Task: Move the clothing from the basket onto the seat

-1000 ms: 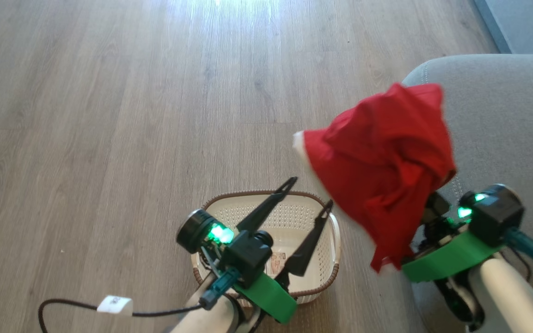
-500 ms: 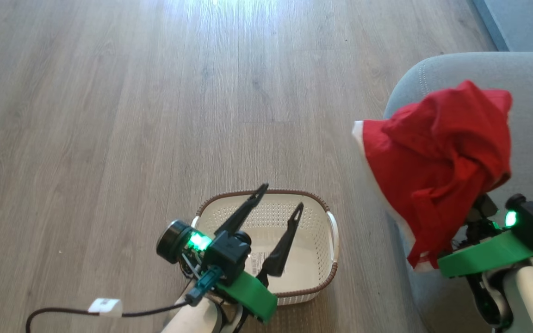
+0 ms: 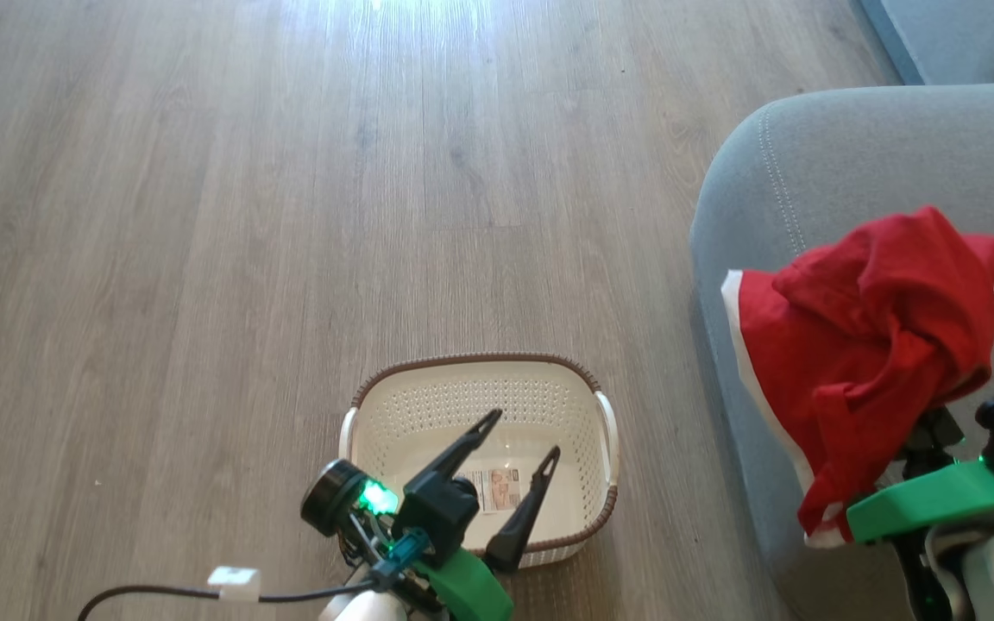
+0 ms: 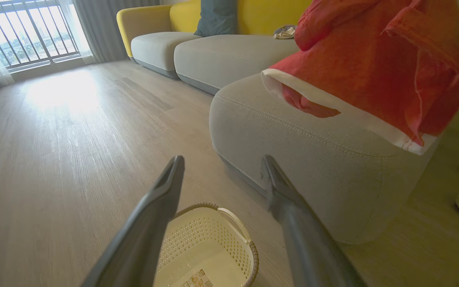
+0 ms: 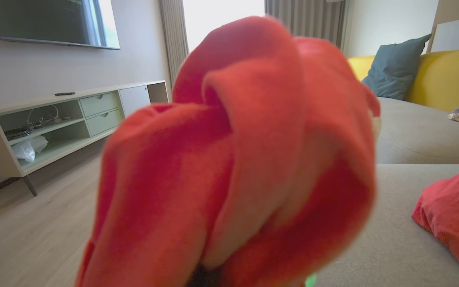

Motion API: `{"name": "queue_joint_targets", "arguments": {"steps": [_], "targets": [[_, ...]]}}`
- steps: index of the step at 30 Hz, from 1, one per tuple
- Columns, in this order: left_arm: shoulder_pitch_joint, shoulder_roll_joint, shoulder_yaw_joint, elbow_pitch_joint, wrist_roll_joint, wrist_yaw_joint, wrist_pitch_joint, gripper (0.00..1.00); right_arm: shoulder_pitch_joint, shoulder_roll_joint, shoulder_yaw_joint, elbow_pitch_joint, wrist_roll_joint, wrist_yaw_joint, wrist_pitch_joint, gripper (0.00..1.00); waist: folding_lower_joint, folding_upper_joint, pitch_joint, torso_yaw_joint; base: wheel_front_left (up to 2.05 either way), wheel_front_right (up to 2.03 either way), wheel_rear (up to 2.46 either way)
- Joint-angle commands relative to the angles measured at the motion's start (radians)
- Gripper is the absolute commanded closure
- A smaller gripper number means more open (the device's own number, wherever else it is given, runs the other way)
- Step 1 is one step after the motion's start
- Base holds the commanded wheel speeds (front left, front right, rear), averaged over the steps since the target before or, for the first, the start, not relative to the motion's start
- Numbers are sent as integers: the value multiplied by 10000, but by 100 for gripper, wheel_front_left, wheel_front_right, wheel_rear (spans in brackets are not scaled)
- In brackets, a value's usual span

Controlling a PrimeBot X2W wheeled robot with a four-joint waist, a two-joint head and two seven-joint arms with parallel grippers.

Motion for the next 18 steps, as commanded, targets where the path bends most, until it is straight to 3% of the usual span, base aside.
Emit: {"name": "queue_joint_targets", "arguments": {"steps": [1, 18], "targets": [[-201, -20, 236, -221, 90, -62, -49, 0, -193, -73, 98, -282, 15, -2, -24, 100, 0, 0, 4, -17, 0, 0, 0], [15, -20, -56, 246, -36, -92, -49, 0, -270, 125, -135, 292, -58, -2, -25, 100, 0, 0, 54, -195, 0, 0, 0]]}}
